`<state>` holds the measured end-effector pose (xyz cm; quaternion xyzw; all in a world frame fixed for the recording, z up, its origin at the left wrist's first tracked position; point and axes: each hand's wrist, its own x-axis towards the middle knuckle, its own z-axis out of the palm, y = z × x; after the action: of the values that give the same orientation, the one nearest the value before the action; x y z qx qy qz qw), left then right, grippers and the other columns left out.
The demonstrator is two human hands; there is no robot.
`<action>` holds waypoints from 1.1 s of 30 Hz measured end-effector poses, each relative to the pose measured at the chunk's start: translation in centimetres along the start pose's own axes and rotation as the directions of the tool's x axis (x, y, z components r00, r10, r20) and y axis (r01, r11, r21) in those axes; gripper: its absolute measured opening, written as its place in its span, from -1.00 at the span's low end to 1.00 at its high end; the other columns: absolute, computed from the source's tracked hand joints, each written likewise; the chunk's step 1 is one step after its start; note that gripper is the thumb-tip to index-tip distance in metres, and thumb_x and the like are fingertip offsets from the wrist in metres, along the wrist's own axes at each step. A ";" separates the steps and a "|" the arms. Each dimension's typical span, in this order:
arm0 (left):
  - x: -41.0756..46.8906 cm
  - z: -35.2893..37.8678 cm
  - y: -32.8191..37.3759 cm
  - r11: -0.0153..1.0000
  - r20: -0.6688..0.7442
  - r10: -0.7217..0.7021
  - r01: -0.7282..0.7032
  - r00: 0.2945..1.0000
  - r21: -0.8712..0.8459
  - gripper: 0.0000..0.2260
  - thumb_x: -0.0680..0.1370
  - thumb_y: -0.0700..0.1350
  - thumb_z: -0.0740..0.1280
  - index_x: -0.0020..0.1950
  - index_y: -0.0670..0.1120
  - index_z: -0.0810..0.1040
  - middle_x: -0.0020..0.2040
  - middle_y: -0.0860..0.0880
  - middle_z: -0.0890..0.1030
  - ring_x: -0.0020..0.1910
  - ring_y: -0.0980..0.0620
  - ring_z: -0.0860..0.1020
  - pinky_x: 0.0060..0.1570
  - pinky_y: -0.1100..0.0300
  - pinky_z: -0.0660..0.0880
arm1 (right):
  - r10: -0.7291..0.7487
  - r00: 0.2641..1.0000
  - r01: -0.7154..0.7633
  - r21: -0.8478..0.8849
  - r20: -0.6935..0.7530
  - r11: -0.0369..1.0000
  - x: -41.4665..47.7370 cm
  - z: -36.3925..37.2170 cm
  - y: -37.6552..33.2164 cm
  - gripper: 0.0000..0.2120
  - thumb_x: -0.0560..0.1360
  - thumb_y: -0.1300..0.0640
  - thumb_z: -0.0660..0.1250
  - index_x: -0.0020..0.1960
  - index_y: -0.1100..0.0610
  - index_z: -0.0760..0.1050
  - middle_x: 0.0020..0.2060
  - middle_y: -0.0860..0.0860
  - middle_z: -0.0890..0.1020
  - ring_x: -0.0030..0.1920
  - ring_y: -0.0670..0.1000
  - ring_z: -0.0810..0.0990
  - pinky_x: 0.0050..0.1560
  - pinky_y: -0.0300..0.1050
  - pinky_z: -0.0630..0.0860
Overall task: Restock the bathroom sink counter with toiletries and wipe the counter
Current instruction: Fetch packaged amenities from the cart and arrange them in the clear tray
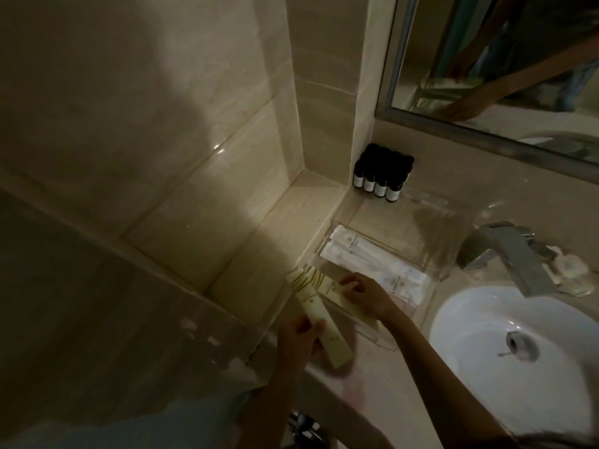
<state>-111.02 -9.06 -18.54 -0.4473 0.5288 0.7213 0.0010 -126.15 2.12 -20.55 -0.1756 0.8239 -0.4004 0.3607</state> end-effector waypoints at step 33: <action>-2.7 -0.8 -1.5 0.999 -0.062 0.045 -0.045 0.997 0.002 -0.84 0.52 -0.19 0.39 0.08 -0.16 0.60 -0.03 -0.17 0.67 -0.03 -0.13 0.65 -0.07 0.04 0.63 | 0.030 0.946 -0.091 -0.175 -0.323 0.980 -2.3 4.1 -0.9 -0.82 0.50 0.00 0.37 0.08 -0.05 0.60 -0.01 -0.12 0.52 0.03 -0.08 0.55 -0.12 -0.21 0.38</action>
<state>-108.18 -7.70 -17.98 -0.4574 0.5385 0.7070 -0.0314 -121.63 0.68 -20.49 -0.1164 0.9103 -0.3327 0.2170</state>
